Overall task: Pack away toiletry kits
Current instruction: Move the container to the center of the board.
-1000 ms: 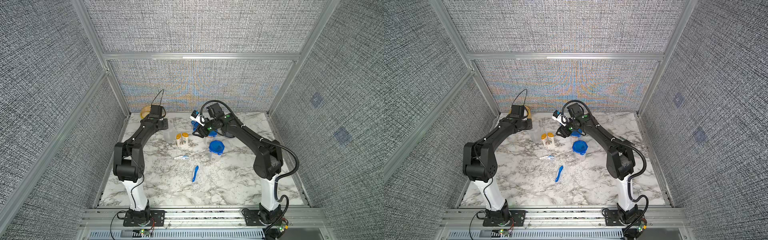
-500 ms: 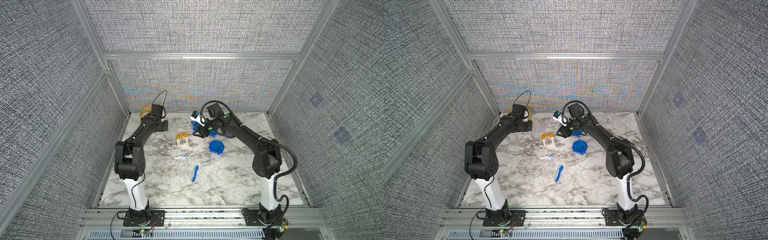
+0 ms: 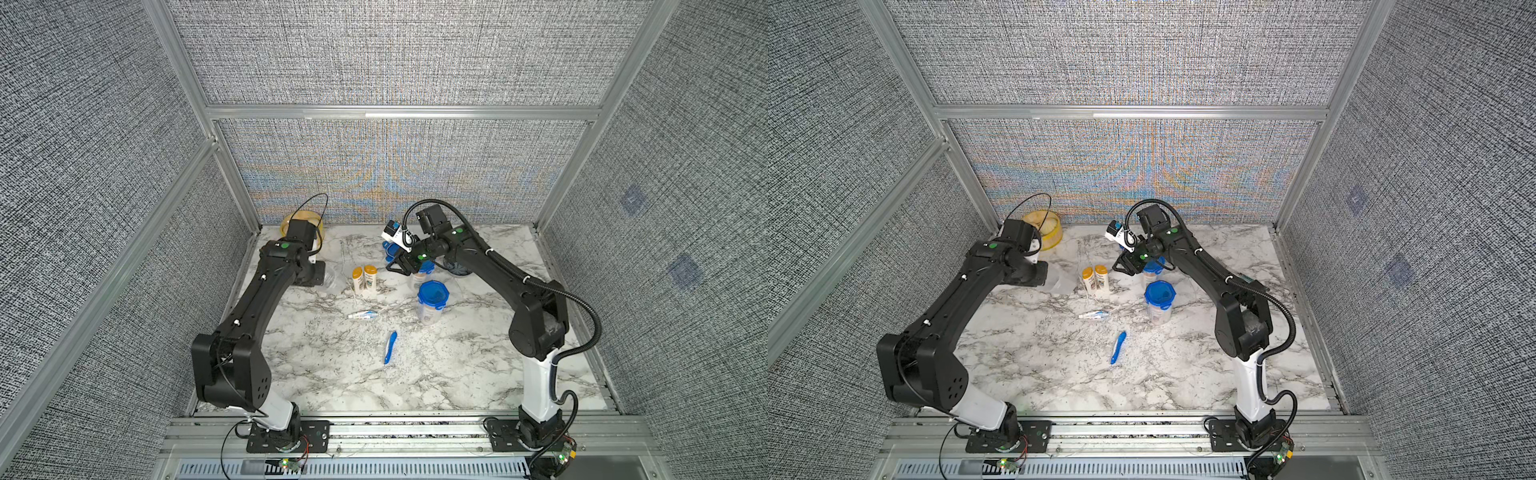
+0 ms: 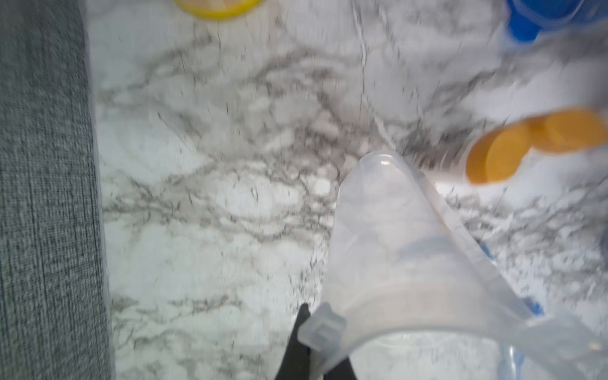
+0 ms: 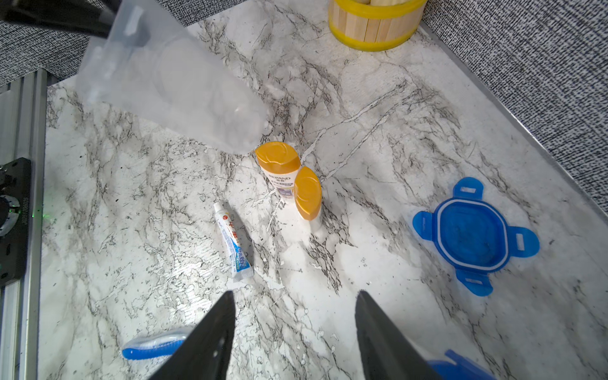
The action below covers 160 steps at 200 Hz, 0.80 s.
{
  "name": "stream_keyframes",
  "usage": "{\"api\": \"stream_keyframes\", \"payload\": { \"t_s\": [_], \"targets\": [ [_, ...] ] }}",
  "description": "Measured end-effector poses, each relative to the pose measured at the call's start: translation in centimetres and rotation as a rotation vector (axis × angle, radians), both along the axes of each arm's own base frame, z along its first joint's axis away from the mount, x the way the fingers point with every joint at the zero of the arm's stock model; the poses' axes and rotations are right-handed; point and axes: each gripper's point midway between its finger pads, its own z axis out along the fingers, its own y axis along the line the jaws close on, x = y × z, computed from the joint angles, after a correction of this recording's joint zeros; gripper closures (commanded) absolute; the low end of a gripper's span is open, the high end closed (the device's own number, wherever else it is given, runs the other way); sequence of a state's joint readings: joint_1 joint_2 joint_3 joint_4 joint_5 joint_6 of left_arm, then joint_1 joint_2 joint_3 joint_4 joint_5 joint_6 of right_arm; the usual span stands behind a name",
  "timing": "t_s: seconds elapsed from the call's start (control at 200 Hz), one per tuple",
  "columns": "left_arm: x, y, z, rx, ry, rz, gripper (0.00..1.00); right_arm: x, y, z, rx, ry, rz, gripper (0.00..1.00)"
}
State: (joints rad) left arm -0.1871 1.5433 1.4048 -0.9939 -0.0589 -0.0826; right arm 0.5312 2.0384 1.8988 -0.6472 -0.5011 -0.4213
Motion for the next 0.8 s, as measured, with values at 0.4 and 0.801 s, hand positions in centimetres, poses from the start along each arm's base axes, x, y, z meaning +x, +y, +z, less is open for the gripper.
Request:
{"api": "stream_keyframes", "payload": {
  "t_s": [0.4, 0.801],
  "targets": [
    [-9.3, -1.9, -2.7, -0.026, 0.329, -0.163, 0.97, -0.3, 0.8, -0.2, 0.002, 0.007, 0.021, 0.39],
    [-9.6, -4.6, -4.9, -0.049, 0.367, -0.219, 0.75, -0.7, 0.6, -1.0, -0.030, 0.027, 0.023, 0.31]
  ]
}}
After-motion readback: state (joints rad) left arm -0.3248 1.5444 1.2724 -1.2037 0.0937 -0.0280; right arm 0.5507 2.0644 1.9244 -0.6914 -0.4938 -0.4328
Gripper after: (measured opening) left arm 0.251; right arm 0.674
